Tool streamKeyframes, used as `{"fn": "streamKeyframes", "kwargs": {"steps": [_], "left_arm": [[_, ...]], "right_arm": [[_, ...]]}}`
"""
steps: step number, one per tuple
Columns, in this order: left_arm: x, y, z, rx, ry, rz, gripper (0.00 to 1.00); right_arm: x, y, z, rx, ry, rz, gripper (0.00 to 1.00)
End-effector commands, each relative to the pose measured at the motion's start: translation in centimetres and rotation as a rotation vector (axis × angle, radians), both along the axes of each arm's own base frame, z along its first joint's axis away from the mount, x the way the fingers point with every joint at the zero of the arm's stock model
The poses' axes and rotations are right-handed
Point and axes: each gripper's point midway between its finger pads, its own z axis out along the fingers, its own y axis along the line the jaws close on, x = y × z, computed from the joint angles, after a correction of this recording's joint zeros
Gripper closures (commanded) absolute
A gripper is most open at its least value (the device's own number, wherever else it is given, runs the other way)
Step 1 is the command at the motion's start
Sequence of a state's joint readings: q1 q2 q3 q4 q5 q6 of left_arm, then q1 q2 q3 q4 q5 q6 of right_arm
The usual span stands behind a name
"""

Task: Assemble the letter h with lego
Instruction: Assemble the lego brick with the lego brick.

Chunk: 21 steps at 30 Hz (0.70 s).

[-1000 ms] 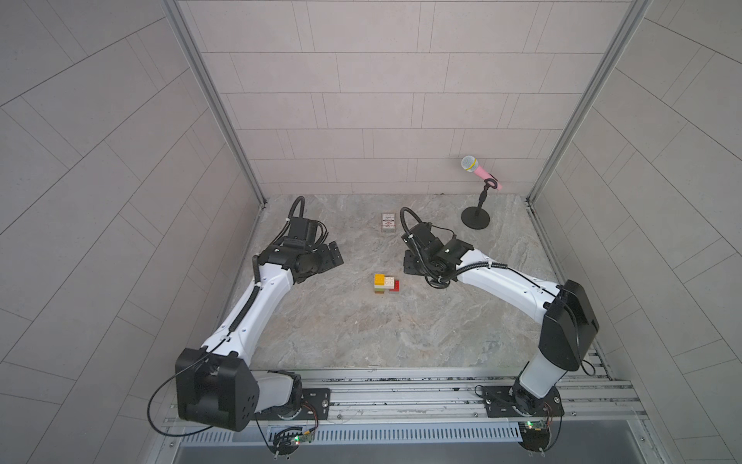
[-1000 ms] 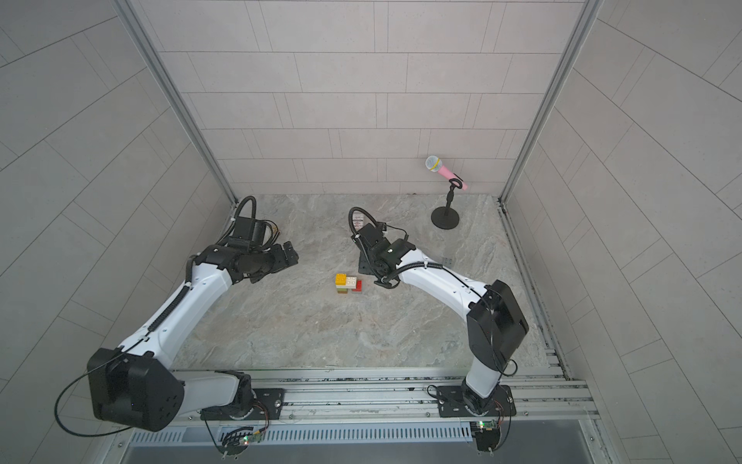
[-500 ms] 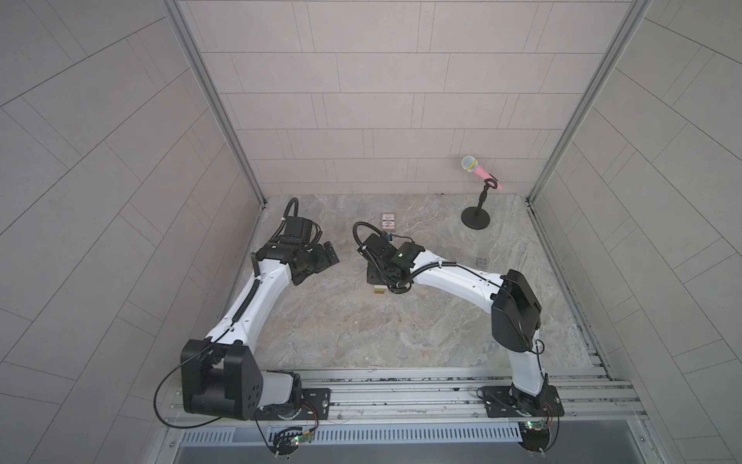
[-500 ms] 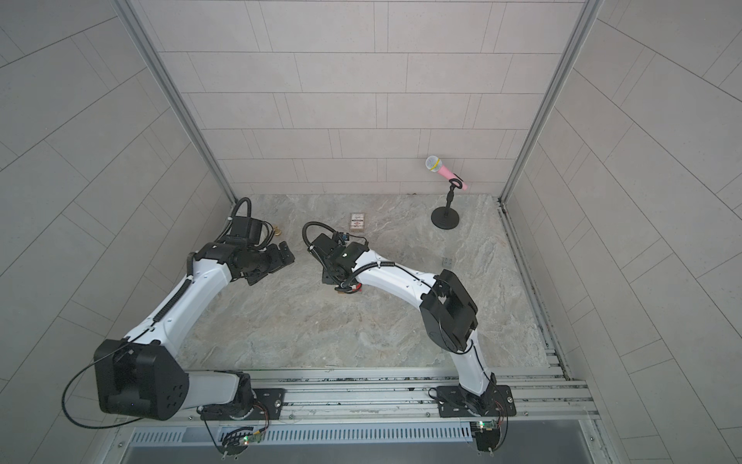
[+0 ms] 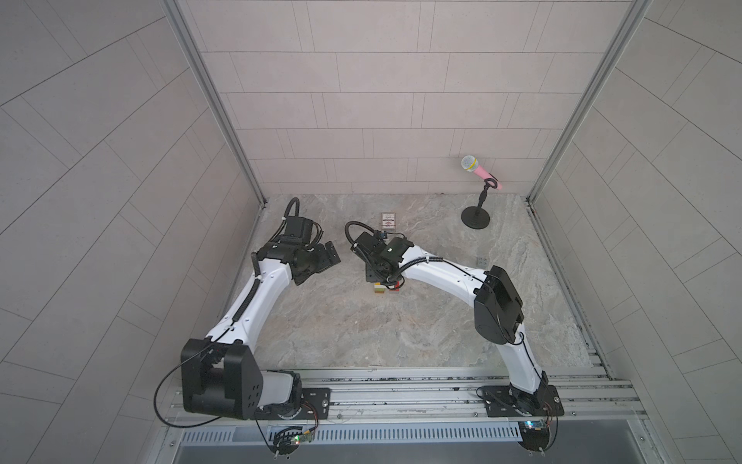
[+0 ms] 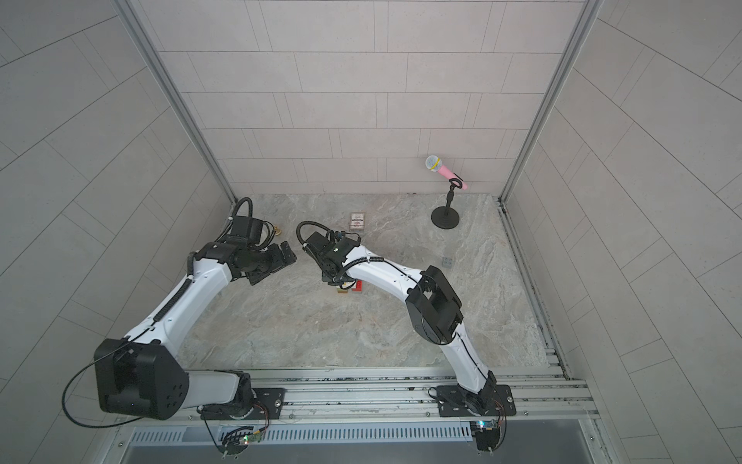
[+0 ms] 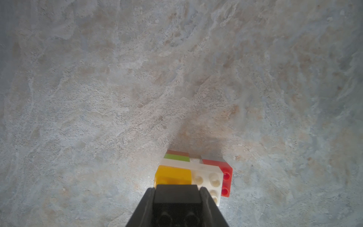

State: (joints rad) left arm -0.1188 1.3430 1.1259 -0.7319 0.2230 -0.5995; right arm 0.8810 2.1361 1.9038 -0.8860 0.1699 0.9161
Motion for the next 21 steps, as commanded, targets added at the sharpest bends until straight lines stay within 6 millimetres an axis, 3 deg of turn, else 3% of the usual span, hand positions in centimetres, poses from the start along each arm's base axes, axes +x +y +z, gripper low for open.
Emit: {"fn": "streamKeyframes", "kwargs": {"steps": [1, 11, 21], "left_arm": [[0.1, 0.0, 0.2, -0.008, 0.004, 0.007, 0.0], [0.1, 0.0, 0.2, -0.011, 0.006, 0.005, 0.0], [0.2, -0.1, 0.2, -0.015, 0.005, 0.004, 0.0]], "right_arm": [[0.0, -0.7, 0.0, -0.054, -0.005, 0.003, 1.0], [0.0, 0.3, -0.1, -0.079, -0.013, 0.031, 1.0], [0.0, -0.1, -1.3, -0.113, 0.007, 0.003, 1.0]]}}
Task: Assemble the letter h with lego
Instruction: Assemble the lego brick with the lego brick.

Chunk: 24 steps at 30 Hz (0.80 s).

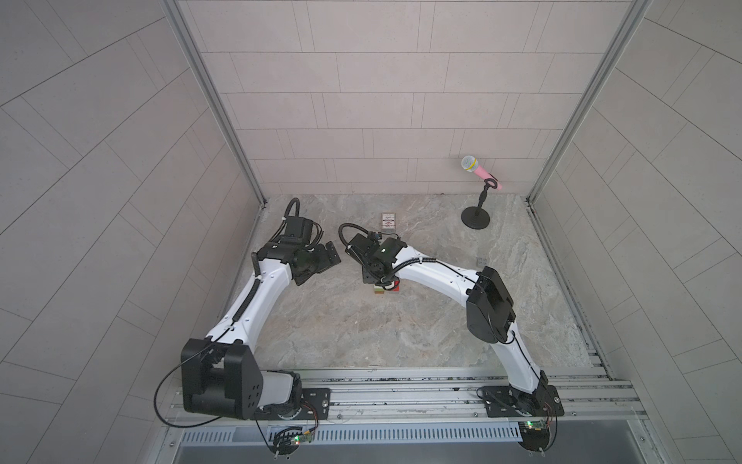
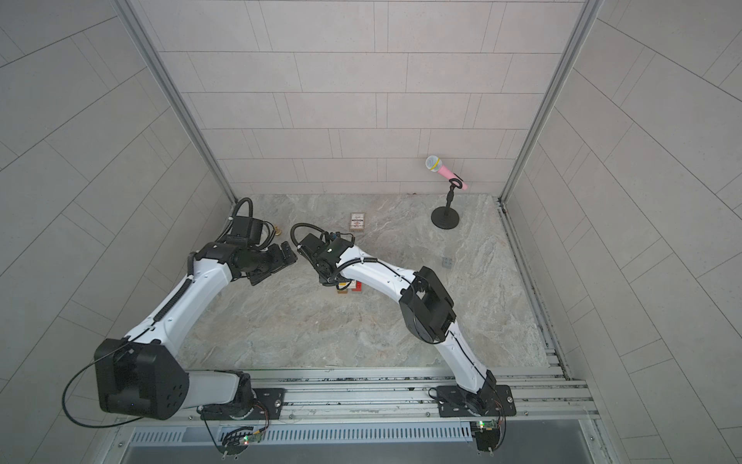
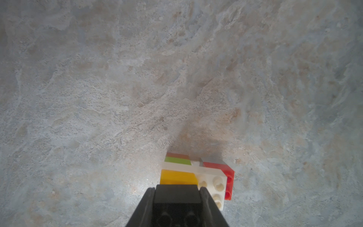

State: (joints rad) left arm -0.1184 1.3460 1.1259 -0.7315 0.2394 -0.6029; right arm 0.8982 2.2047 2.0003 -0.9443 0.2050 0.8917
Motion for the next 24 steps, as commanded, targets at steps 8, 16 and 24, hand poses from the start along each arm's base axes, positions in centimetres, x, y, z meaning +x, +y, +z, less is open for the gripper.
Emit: {"fn": "streamKeyframes", "kwargs": {"steps": [8, 16, 24], "left_arm": [[0.2, 0.1, 0.2, -0.006, 0.003, 0.007, 0.0], [0.2, -0.2, 0.2, -0.017, -0.001, -0.003, 0.0], [0.3, -0.8, 0.3, -0.041, -0.017, -0.034, 0.0]], "right_arm": [[-0.4, -0.9, -1.6, -0.056, 0.034, -0.043, 0.88], [-0.5, -0.2, -0.2, -0.003, 0.027, -0.03, 0.41], [-0.1, 0.1, 3.9, 0.084, -0.054, -0.003, 0.25]]}}
